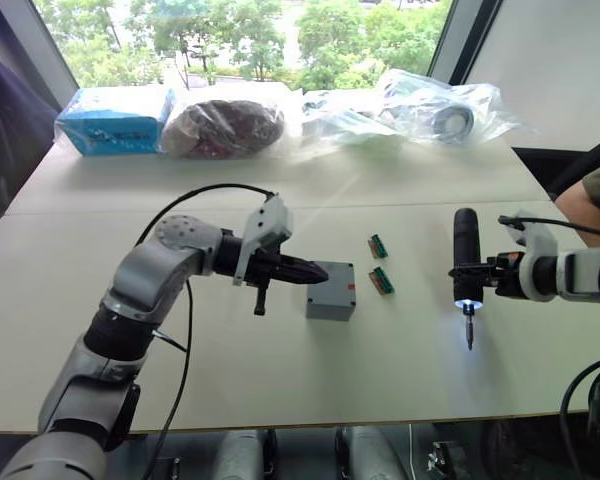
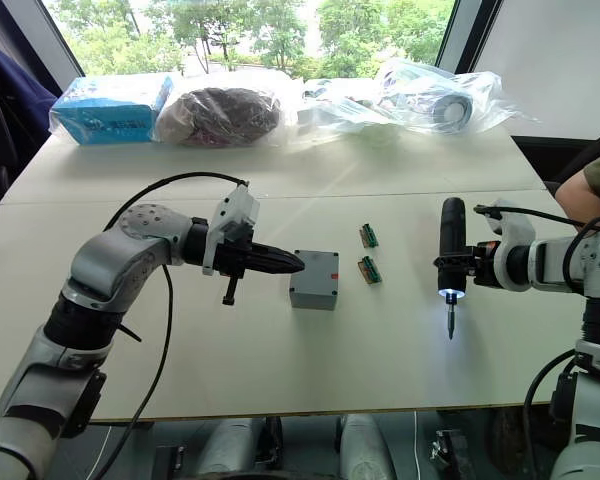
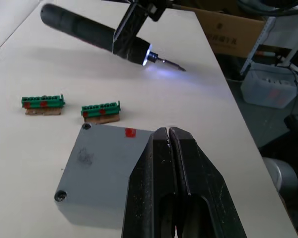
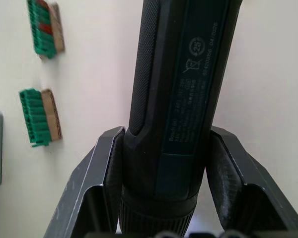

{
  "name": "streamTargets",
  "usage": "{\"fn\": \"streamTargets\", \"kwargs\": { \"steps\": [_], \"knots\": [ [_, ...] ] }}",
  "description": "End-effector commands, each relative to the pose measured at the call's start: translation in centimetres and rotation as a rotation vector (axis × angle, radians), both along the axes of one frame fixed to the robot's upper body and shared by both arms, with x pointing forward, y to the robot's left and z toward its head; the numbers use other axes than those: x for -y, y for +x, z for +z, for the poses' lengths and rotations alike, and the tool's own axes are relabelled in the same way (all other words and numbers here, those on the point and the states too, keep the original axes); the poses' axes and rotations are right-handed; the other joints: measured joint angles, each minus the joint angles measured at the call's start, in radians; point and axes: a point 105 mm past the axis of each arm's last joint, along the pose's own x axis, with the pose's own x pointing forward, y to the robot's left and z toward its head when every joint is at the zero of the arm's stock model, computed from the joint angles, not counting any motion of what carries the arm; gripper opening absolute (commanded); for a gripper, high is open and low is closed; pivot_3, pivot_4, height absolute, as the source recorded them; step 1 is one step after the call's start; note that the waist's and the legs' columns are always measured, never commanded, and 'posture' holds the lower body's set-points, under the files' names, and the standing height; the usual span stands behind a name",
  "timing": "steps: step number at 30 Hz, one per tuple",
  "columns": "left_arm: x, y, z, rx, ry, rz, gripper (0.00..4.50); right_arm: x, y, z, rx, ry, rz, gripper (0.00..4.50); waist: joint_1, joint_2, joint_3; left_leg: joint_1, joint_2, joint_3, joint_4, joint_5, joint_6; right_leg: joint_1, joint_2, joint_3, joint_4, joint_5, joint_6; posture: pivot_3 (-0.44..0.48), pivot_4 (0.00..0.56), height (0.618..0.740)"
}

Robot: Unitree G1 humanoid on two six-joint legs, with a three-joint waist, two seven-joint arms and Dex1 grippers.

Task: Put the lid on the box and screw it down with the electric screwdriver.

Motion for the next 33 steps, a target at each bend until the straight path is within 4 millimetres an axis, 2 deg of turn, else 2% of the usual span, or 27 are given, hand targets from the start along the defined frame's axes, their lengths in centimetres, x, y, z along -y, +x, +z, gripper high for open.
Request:
{"fn": "streamTargets", "kwargs": {
  "steps": [1,9,11,12,16,18,21,23,25,28,30,33],
  "knots": [
    [0.2,-0.8,0.2,0.032,-0.003,-0.011,0.00,-0.5,0.4,1.6,0.018,0.020,0.044,1.84,0.000,0.000,0.000,0.000,0.000,0.000,0.000,0.000,0.000,0.000,0.000,0.000,0.000,0.000,0.000,0.000,0.150,0.740],
    [-0.2,-0.5,0.1,0.045,0.005,0.024,0.00,-0.8,0.2,0.0,-0.061,-0.052,0.087,1.84,0.003,0.000,0.000,0.000,0.000,0.000,0.000,0.000,0.000,0.000,0.001,0.000,0.000,0.000,0.000,0.000,0.150,0.740],
    [-0.4,-0.3,0.0,0.048,0.011,0.034,0.00,-0.8,0.3,-0.3,-0.067,-0.059,0.083,2.86,0.003,0.000,0.000,0.000,0.001,-0.001,0.000,0.000,0.000,0.000,0.001,0.000,0.000,0.000,0.000,0.000,0.150,0.740],
    [-0.5,-0.2,0.0,0.046,0.012,0.041,0.00,-0.8,0.3,-0.4,-0.068,-0.060,0.083,2.90,0.002,0.000,0.000,0.000,0.001,-0.001,0.000,0.000,0.000,0.000,0.001,0.000,0.000,0.000,0.000,0.000,0.150,0.740],
    [-1.1,0.6,0.2,0.049,0.008,0.083,0.00,-0.7,0.4,-0.3,-0.052,-0.076,0.086,4.34,0.004,-0.001,0.000,0.000,0.001,-0.001,0.001,0.000,0.000,0.001,0.001,0.000,0.000,0.000,0.000,0.000,0.150,0.740],
    [-1.6,1.1,0.3,0.056,0.007,0.112,0.00,-0.5,0.7,0.1,-0.027,-0.093,0.073,4.47,0.004,-0.001,-0.001,0.001,0.001,-0.001,0.001,0.000,0.000,0.002,0.001,0.000,0.000,0.000,0.000,0.000,0.150,0.740],
    [-3.1,2.0,1.2,0.044,-0.026,0.180,0.00,0.0,1.6,2.4,0.092,-0.136,0.083,4.47,0.003,-0.001,0.000,0.001,0.000,-0.001,0.002,0.000,0.000,0.002,0.001,0.000,0.000,0.000,0.000,0.000,0.150,0.740],
    [-4.7,1.9,2.0,0.007,-0.061,0.221,0.00,-0.4,1.9,5.6,0.240,-0.117,0.140,4.47,0.002,-0.001,0.000,0.001,0.001,-0.001,0.001,0.000,0.000,0.001,0.001,0.000,0.000,0.000,0.000,0.000,0.150,0.740],
    [-5.9,1.6,2.5,-0.028,-0.081,0.246,0.00,-1.0,1.6,7.8,0.349,-0.097,0.201,4.47,0.001,0.000,0.001,-0.001,0.001,-0.001,0.001,0.000,-0.001,-0.001,0.001,0.000,0.000,0.000,0.000,0.000,0.150,0.740],
    [-8.5,0.8,1.1,-0.083,-0.016,0.312,0.00,-2.2,-0.2,10.4,0.545,-0.089,0.330,4.47,0.000,0.000,0.001,-0.001,0.002,-0.001,0.000,0.000,-0.001,-0.001,0.002,0.000,-0.001,0.000,0.000,0.000,0.150,0.740],
    [-9.3,0.4,0.6,-0.108,0.000,0.331,0.00,-2.6,-1.1,10.8,0.600,-0.080,0.367,4.47,0.001,-0.001,0.001,-0.001,0.004,-0.001,-0.001,0.000,-0.001,0.000,0.004,-0.001,-0.002,0.000,0.000,0.000,0.150,0.740],
    [-10.4,-1.8,-1.2,-0.231,0.022,0.353,0.00,-5.1,-6.2,8.2,0.587,0.002,0.579,4.47,0.015,-0.004,0.001,0.000,0.004,-0.003,0.000,0.001,-0.002,0.001,0.003,-0.002,-0.001,0.000,0.000,0.000,0.150,0.740]
  ]
}}
